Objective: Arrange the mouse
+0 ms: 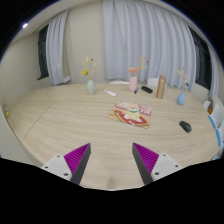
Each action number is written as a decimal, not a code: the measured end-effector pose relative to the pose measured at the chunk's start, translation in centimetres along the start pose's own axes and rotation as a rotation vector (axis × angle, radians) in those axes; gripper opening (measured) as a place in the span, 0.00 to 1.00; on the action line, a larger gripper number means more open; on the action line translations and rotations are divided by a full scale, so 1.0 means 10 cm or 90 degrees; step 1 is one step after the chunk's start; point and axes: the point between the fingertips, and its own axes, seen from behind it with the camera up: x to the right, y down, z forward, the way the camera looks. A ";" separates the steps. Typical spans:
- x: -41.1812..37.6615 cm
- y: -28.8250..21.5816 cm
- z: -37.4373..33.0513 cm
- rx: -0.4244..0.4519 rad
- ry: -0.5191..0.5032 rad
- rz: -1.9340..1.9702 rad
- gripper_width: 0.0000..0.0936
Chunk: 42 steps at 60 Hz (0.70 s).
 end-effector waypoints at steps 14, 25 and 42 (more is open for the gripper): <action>0.84 0.04 -0.07 0.008 0.053 0.010 0.92; 1.87 0.14 -0.18 0.003 0.124 0.022 0.92; 3.48 0.42 -0.36 -0.008 0.215 0.048 0.92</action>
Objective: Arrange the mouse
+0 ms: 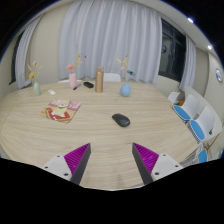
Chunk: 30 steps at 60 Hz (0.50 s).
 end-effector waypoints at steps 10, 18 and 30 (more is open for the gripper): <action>0.48 0.05 0.37 -0.004 0.000 -0.004 0.92; 0.56 0.05 0.79 -0.012 -0.036 0.003 0.92; 0.53 -0.08 1.46 -0.011 -0.074 -0.016 0.92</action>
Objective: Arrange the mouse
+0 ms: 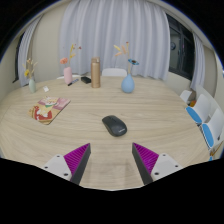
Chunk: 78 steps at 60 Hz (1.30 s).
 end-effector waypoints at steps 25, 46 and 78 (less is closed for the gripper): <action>0.23 -0.14 1.14 -0.024 -0.027 0.002 0.92; 0.29 -0.43 1.51 -0.009 -0.034 0.005 0.89; 0.08 -1.01 1.38 -0.008 -0.022 -0.017 0.39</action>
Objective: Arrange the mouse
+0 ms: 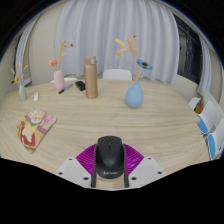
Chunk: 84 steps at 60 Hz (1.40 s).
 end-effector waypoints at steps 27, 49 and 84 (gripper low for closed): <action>-2.71 -1.32 0.10 0.047 -0.127 0.013 0.39; -3.74 -0.56 0.81 -0.030 -0.080 0.003 0.39; -3.11 -0.46 -0.43 -0.043 -0.022 0.033 0.92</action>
